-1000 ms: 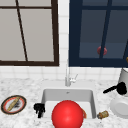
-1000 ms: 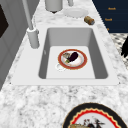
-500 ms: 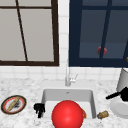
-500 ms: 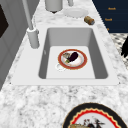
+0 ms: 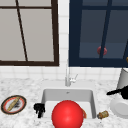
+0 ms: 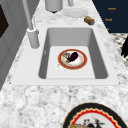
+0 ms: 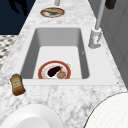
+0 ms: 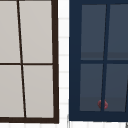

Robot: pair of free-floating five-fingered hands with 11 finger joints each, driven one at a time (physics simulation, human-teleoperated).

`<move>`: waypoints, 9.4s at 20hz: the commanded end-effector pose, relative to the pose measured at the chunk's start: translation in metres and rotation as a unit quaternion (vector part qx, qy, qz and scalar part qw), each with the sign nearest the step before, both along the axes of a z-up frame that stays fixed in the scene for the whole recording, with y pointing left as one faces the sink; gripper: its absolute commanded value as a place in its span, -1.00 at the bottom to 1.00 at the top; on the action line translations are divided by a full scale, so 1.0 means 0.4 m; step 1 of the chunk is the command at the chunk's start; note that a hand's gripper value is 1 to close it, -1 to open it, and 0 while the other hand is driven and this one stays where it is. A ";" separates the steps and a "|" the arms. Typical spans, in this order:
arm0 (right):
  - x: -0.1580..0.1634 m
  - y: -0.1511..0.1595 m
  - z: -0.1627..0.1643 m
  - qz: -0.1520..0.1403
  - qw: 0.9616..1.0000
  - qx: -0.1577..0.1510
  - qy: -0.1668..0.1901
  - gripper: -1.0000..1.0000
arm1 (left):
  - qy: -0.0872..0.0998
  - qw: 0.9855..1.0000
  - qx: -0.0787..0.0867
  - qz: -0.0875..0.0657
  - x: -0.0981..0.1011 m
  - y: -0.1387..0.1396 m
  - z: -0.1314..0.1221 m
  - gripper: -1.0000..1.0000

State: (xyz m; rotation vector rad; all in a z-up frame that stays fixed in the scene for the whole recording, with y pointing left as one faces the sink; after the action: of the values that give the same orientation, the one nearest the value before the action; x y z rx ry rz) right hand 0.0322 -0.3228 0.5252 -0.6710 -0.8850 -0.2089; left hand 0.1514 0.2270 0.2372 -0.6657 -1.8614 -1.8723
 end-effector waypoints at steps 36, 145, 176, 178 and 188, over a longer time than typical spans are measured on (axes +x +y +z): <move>0.103 -0.088 0.464 -0.197 0.973 0.052 -0.106 -1.00 | 0.000 1.000 0.000 0.000 0.000 0.000 0.000 0.00; 0.047 0.088 0.210 -0.507 0.794 -0.048 -0.332 1.00 | 0.000 1.000 0.000 0.000 0.000 0.000 0.000 0.00; -0.147 0.379 0.143 -0.581 0.691 -0.136 -0.408 1.00 | 0.000 1.000 0.000 0.000 0.000 0.000 0.000 0.00; -0.156 0.398 0.140 -0.585 0.685 -0.140 -0.411 1.00 | 0.000 1.000 0.000 0.000 0.000 0.000 0.000 0.00; -0.189 0.506 0.122 -0.601 0.655 -0.170 -0.425 1.00 | 0.000 1.000 0.000 0.000 0.000 0.000 0.000 0.00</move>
State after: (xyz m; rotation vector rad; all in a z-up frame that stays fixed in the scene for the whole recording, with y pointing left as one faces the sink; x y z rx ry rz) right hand -0.0134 -0.1316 0.6045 -1.5191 -1.2183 -1.7316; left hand 0.1514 0.2270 0.2372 -0.6657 -1.8614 -1.8723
